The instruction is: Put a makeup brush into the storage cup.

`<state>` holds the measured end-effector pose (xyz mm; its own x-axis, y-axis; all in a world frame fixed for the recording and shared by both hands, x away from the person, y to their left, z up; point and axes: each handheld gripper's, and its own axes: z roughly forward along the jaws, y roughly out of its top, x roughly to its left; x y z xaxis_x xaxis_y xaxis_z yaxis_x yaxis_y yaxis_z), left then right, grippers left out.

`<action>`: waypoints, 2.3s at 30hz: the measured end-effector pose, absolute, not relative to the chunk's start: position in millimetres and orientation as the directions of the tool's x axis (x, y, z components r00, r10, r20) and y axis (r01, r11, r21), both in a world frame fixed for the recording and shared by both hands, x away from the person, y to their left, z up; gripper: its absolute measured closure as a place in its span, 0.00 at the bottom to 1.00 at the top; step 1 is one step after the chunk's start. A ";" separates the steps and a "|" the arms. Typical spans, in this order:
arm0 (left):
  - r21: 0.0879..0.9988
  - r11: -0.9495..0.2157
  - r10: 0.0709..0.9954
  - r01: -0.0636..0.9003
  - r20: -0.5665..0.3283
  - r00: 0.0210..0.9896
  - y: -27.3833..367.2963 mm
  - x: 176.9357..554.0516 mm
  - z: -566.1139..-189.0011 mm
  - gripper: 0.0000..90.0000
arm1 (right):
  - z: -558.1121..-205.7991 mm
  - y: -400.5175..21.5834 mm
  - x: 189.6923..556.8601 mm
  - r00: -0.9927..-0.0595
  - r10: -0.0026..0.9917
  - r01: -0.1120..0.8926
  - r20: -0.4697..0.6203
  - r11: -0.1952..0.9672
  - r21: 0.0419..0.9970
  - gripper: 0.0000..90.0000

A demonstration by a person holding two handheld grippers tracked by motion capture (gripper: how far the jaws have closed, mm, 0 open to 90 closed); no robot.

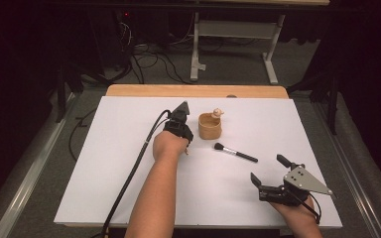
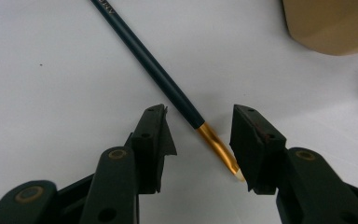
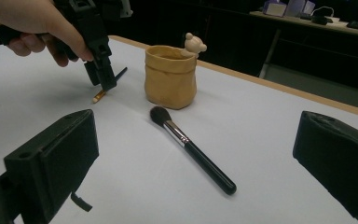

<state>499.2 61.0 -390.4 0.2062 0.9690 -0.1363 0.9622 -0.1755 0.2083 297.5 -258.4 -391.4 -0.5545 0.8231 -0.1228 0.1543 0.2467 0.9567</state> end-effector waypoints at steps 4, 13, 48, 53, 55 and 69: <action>0.198 -0.181 0.969 0.963 -0.131 0.209 59.3 499.6 -393.4 0.62 | -391.5 -258.3 297.4 -0.555 0.823 0.154 -0.122 0.246 0.957 0.02; 0.200 -0.184 0.971 0.962 -0.115 0.209 59.2 499.9 -395.3 0.67 | -391.0 -258.4 298.4 -0.557 0.823 0.152 -0.113 0.234 0.960 0.02; 0.211 -0.193 0.973 0.958 -0.086 0.214 63.5 498.5 -396.4 0.84 | -389.4 -260.5 299.3 -0.549 0.830 0.158 -0.102 0.223 0.962 0.02; 0.215 -0.200 0.972 0.956 -0.079 0.221 63.3 498.1 -396.5 0.86 | -389.6 -260.6 299.3 -0.549 0.829 0.157 -0.101 0.222 0.962 0.02; 0.218 -0.200 0.972 0.955 -0.078 0.222 63.2 497.9 -396.6 0.86 | -389.4 -260.6 299.1 -0.547 0.831 0.160 -0.102 0.223 0.962 0.02; 0.237 -0.226 0.968 0.945 -0.052 0.244 61.5 494.8 -397.2 0.88 | -390.1 -258.2 298.9 -0.549 0.829 0.158 -0.108 0.230 0.960 0.02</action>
